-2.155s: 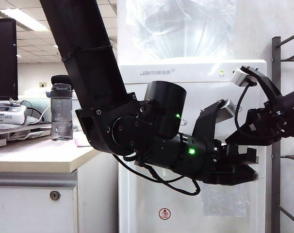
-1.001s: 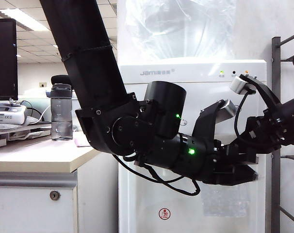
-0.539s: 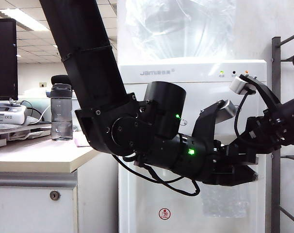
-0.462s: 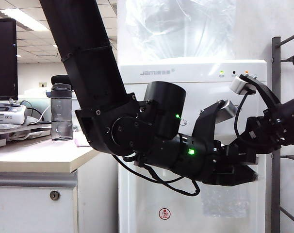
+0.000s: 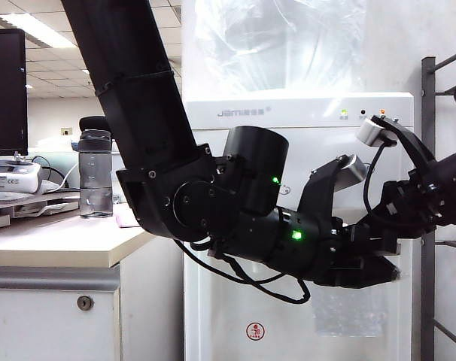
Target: Pick up the plastic mug from the left desk, go to the cold water outlet of the water dispenser, press the vertical switch to get some water, then put the mug back on the desk.
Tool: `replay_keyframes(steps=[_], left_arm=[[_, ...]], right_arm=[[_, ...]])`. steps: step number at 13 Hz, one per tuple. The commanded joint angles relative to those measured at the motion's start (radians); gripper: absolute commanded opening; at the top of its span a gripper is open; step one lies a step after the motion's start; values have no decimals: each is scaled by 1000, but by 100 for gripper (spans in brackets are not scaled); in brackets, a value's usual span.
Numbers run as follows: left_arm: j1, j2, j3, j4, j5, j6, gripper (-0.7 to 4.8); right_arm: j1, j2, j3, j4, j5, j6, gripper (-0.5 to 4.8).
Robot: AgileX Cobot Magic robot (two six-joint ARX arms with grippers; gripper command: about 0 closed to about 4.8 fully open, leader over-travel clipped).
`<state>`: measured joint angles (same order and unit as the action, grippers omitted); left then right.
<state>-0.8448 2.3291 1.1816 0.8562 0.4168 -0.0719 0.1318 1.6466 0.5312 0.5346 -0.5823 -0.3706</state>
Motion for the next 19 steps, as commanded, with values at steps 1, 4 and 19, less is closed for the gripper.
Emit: replay_keyframes(steps=[1, 4, 19], left_arm=[[0, -9, 7, 54, 6, 12, -6], [0, -9, 7, 39, 6, 12, -6], [0, -9, 7, 40, 5, 12, -6]], right_arm=[[0, 8, -1, -37, 31, 5, -6], [0, 21, -1, -36, 30, 5, -6], [0, 21, -1, -32, 31, 5, -6]])
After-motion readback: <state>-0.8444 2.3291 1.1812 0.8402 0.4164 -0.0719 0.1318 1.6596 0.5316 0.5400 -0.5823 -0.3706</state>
